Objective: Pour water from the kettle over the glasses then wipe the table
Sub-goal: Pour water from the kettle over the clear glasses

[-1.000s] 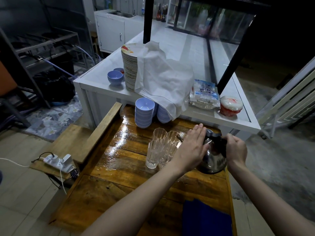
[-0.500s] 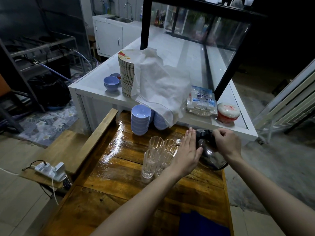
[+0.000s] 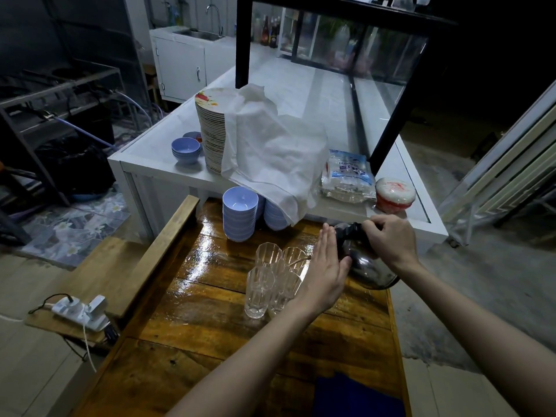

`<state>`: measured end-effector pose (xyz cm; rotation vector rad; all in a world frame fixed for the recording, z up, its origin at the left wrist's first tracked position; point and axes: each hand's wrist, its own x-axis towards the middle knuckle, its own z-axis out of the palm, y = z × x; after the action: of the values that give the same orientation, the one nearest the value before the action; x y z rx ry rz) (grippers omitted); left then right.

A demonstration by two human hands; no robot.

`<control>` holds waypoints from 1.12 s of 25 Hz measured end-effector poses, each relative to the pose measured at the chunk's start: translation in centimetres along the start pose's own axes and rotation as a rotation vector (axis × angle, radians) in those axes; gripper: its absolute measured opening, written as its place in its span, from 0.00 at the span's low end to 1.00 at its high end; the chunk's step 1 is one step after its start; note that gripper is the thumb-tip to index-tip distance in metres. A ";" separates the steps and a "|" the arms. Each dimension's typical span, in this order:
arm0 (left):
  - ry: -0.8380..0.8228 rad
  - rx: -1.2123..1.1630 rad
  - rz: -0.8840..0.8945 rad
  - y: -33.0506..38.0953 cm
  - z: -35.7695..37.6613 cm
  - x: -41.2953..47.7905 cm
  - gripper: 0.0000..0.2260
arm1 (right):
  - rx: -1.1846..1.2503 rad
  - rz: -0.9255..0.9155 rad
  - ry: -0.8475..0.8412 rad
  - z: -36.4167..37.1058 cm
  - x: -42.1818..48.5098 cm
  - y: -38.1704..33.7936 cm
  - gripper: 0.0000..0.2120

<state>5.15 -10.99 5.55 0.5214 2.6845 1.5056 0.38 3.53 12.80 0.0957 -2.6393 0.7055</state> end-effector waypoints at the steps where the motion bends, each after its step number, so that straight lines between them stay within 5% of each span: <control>1: 0.006 -0.015 -0.004 0.0 0.0 0.1 0.29 | -0.003 -0.010 -0.003 0.0 0.1 -0.1 0.17; 28: 0.053 -0.122 -0.085 0.3 -0.4 0.5 0.30 | -0.122 -0.205 -0.012 0.5 2.5 -2.0 0.24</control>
<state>4.64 -11.07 6.09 0.3618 2.5946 1.6682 -1.73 1.64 14.28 0.3307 -2.6279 0.4769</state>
